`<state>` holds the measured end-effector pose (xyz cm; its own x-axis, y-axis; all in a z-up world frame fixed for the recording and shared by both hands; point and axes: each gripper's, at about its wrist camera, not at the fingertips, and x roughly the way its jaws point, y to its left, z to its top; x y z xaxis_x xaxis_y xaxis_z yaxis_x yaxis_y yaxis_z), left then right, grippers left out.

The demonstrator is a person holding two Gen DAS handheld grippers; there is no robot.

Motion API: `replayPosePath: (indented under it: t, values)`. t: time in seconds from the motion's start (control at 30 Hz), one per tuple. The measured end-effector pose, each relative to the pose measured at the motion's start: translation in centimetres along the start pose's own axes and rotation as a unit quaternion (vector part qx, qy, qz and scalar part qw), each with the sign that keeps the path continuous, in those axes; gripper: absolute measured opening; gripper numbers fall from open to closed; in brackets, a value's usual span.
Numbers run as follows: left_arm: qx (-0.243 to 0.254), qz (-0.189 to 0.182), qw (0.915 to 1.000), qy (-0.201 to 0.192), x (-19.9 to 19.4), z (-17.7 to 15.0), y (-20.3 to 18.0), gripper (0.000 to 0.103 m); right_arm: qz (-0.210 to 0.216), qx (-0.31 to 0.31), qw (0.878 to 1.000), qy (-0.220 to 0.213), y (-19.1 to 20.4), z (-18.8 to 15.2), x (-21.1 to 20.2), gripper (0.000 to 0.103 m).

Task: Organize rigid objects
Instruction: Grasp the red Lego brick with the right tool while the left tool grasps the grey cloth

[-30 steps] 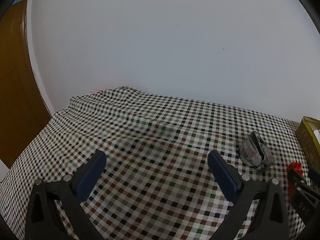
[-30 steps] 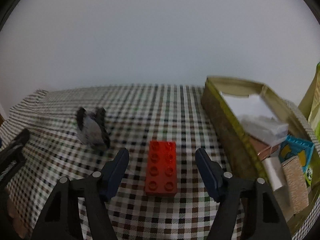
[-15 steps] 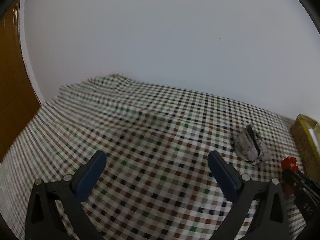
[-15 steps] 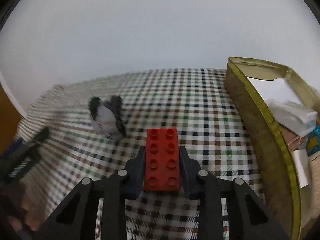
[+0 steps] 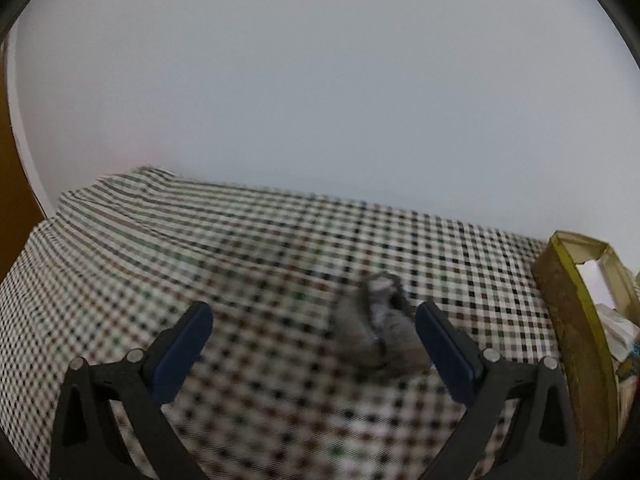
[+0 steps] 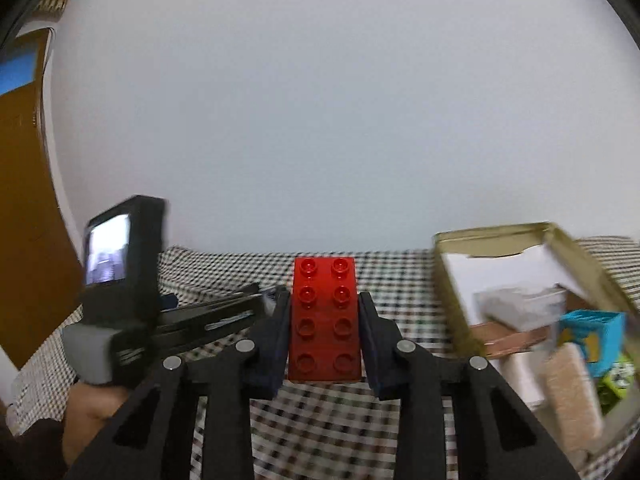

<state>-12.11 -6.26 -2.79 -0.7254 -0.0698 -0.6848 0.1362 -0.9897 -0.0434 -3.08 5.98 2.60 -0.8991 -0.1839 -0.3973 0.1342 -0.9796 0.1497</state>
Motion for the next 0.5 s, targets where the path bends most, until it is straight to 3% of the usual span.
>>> replayPosePath:
  t: [0.17, 0.27, 0.4, 0.5]
  values:
    - [0.005, 0.019, 0.9988, 0.044, 2.5, 0.3, -2.3, 0.09, -0.02, -0.002, 1.0, -0.003, -0.3, 0.3, -0.5, 0.034]
    - [0.0, 0.013, 0.9964, 0.083, 3.8, 0.2, -2.2, 0.088, -0.023, 0.001, 1.0, 0.005, -0.5, 0.7, 0.4, 0.034]
    - [0.003, 0.01, 0.9965, 0.083, 3.7, 0.2, -1.9, 0.083, -0.022, -0.001, 1.0, 0.012, -0.5, 0.5, 0.4, 0.034]
    - [0.009, 0.002, 0.9971, 0.075, 3.4, 0.1, -1.8, 0.06, -0.029, -0.008, 1.0, 0.01, -0.6, 0.3, 0.7, 0.034]
